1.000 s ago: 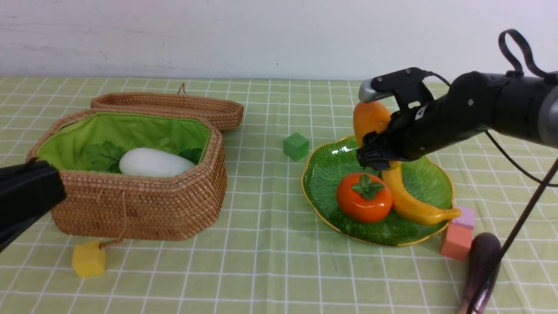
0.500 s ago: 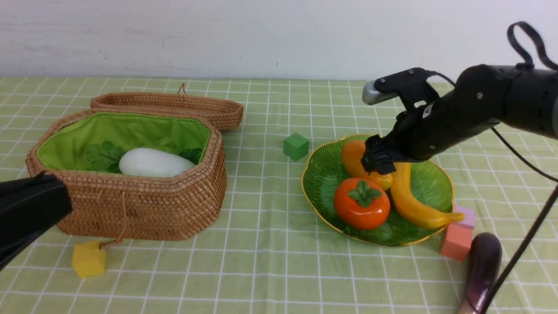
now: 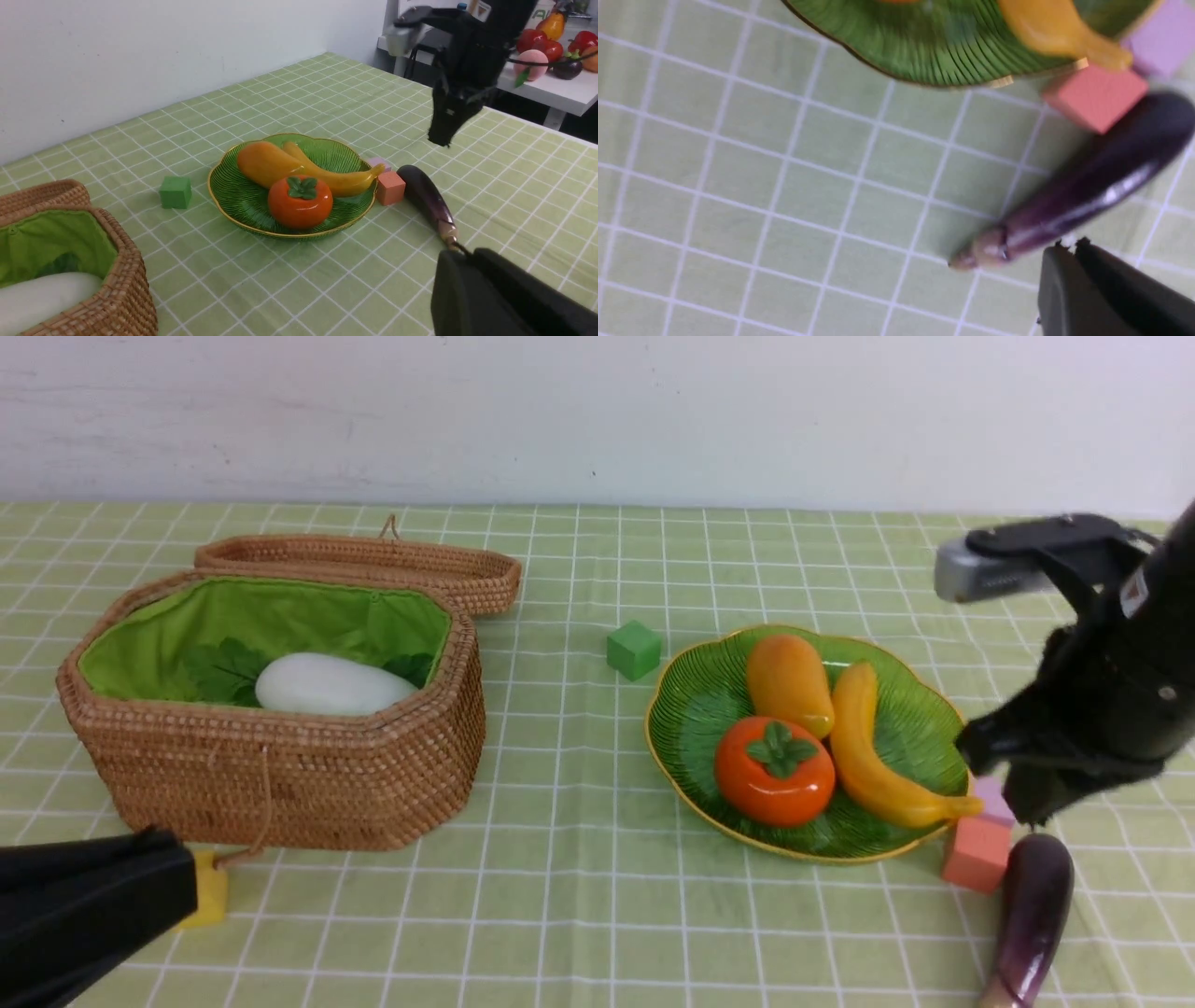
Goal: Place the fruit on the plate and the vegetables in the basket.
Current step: Grab an eggplant with your right arm and place it in the basket on the left.
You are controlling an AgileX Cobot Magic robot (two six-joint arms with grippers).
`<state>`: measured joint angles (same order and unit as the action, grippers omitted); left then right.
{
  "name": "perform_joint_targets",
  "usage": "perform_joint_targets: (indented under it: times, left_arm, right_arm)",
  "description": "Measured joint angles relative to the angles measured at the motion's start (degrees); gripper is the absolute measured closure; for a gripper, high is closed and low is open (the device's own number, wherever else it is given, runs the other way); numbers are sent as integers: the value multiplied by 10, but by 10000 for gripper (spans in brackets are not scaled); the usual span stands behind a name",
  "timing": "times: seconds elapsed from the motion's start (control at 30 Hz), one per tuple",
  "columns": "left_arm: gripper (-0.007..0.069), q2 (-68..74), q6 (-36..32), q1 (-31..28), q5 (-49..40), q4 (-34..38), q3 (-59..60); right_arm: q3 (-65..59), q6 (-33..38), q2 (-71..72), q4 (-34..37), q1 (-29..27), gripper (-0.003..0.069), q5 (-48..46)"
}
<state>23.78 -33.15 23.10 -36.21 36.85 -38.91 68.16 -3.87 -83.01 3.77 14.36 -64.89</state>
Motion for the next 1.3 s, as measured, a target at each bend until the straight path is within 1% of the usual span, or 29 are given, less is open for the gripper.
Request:
perform_joint_targets:
  times: [0.03, 0.1, 0.17, 0.2, 0.27, 0.3, 0.33, 0.37, 0.43, 0.47, 0.5, 0.53, 0.57, 0.6, 0.63, 0.77, 0.87, 0.93, 0.97, 1.03, 1.17, 1.2, 1.3]
  left_arm:
    - [627, 0, 0, 0, 0, 0, 0]
    - [627, 0, 0, 0, -9, -4, 0]
    - [627, 0, 0, 0, -16, -5, 0]
    - [626, 0, 0, 0, -26, -5, 0]
    - [624, 0, 0, 0, -30, -6, 0]
    - [624, 0, 0, 0, -33, -6, 0]
    - [624, 0, 0, 0, -33, -7, 0]
    - [623, 0, 0, 0, -33, -7, 0]
    - [622, 0, 0, 0, -33, -7, 0]
    - [622, 0, 0, 0, -33, -7, 0]
    - [622, 0, 0, 0, -33, -7, 0]
    - [622, 0, 0, 0, -33, -7, 0]
    - [622, 0, 0, 0, -33, -7, 0]
    - [622, 0, 0, 0, -33, -7, 0]
    - [622, 0, 0, 0, -34, -7, 0]
    - [622, 0, 0, 0, -38, -7, 0]
    - [624, 0, 0, 0, -47, -7, 0]
    - [624, 0, 0, 0, -53, -7, 0]
    - [624, 0, 0, 0, -61, -7, 0]
    - [624, 0, 0, 0, -68, -7, 0]
    - [624, 0, 0, 0, -70, -7, 0]
    - [624, 0, 0, 0, -70, -7, 0]
    - [624, 0, 0, 0, -70, -7, 0]
  right_arm:
    - [-12, -8, 2, -4, -2, 627, 2]
    - [-92, -54, 24, -16, -38, 619, 49]
    - [-124, -76, 27, -15, -61, 601, 78]
    - [-165, -107, 27, -4, -85, 557, 109]
    - [-192, -125, 26, 10, -102, 505, 135]
    - [-215, -135, 26, 26, -114, 438, 160]
    - [-218, -136, 26, 27, -116, 428, 164]
    - [-237, -139, 26, 44, -122, 337, 193]
    - [-251, -141, 22, 58, -125, 242, 223]
    - [-253, -141, 21, 62, -125, 219, 229]
    - [-258, -142, 17, 69, -125, 162, 242]
    - [-260, -138, 6, 82, -125, 62, 258]
    - [-260, -138, 5, 82, -125, 53, 260]
    - [-262, -132, -6, 92, -125, 9, 272]
    - [-262, -125, -17, 98, -125, -10, 281]
    - [-262, -106, -40, 113, -125, -13, 307]
    - [-262, -99, -66, 117, -125, 35, 343]
    - [-260, -99, -73, 117, -125, 54, 350]
    - [-256, -97, -84, 117, -125, 80, 357]
    - [-248, -91, -94, 116, -125, 120, 356]
    - [-244, -87, -102, 109, -125, 168, 354]
    - [-242, -87, -103, 103, -125, 190, 353]
    - [-240, -87, -108, 97, -125, 219, 352]
